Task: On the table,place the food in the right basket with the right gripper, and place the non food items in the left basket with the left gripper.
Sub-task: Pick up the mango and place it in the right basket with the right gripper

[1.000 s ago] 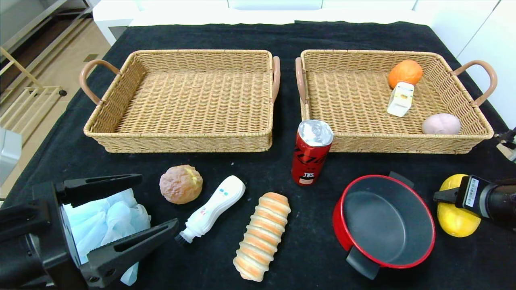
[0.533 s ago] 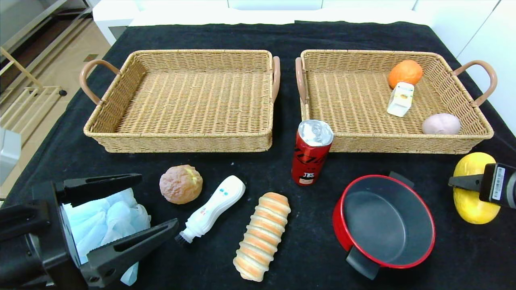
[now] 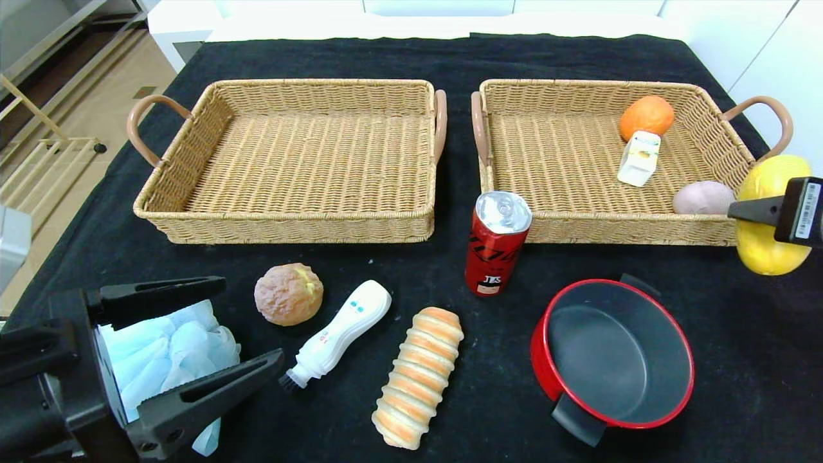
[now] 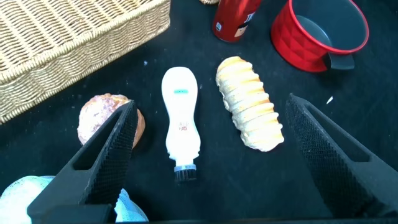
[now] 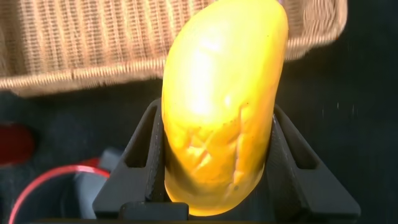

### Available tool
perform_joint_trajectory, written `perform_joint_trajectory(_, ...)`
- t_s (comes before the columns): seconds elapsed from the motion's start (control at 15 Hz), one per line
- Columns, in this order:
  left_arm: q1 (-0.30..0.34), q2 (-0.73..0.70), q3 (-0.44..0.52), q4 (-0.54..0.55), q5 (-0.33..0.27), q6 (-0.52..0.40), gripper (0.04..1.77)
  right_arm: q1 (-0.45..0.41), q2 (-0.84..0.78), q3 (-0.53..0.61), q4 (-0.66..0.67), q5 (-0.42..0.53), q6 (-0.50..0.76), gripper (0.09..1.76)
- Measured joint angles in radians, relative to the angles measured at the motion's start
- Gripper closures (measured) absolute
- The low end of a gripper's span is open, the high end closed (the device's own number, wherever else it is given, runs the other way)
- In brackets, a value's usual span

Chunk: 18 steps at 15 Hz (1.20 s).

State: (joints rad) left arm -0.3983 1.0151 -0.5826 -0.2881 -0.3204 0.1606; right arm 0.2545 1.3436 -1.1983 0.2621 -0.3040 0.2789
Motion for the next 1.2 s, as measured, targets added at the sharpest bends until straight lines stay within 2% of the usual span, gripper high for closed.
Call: perform_joint_trajectory(1.2,-0.002,-0.016,0.003,0.003,-0.001,0.011,0.09,0.087,0.403,-0.484,-0.029,-0.009,0.003,0.89)
